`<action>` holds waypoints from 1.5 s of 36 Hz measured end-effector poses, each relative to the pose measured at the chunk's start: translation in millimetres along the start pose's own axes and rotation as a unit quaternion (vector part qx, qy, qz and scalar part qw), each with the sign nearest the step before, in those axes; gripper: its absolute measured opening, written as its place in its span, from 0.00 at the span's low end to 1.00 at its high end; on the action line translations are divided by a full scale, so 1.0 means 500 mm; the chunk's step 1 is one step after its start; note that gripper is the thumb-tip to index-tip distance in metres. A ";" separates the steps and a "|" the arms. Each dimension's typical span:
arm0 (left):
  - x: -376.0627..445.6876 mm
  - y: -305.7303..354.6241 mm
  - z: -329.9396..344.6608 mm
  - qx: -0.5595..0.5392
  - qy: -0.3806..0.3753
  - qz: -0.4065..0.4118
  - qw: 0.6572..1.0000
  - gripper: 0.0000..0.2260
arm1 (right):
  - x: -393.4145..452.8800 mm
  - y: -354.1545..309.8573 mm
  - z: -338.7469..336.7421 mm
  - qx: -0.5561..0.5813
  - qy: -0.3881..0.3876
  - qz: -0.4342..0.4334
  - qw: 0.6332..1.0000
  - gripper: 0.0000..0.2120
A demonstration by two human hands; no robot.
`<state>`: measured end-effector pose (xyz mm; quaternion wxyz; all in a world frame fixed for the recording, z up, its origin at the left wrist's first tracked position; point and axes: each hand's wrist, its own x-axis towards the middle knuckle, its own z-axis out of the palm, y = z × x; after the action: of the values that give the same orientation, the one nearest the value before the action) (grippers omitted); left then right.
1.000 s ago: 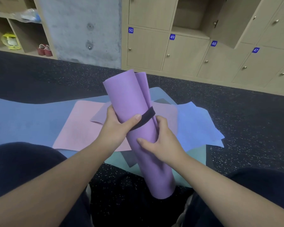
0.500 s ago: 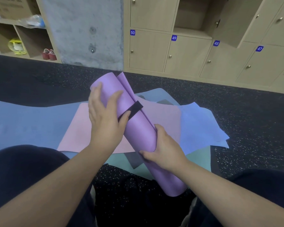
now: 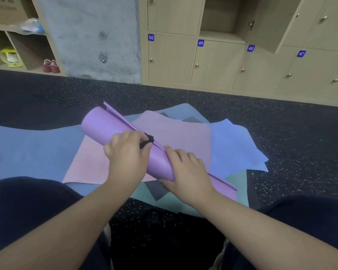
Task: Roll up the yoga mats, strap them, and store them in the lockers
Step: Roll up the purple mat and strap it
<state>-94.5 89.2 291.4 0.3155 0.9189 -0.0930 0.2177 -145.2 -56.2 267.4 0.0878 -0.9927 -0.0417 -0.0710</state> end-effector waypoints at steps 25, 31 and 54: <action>0.012 -0.040 0.021 -0.127 -0.310 -0.072 0.940 0.20 | 0.003 0.030 -0.030 0.311 0.042 0.142 0.939 0.31; -0.008 -0.016 0.025 -0.119 -0.207 0.059 0.969 0.12 | 0.009 0.040 -0.028 0.232 0.038 0.145 0.961 0.29; 0.004 -0.019 0.024 0.043 -0.194 0.008 0.980 0.17 | 0.004 0.056 0.036 -0.193 0.219 -0.130 0.947 0.25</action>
<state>-85.9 89.4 278.7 0.2500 0.9556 -0.1505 0.0417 -138.3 -80.4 245.5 -0.1088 -0.9366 -0.1359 -0.3042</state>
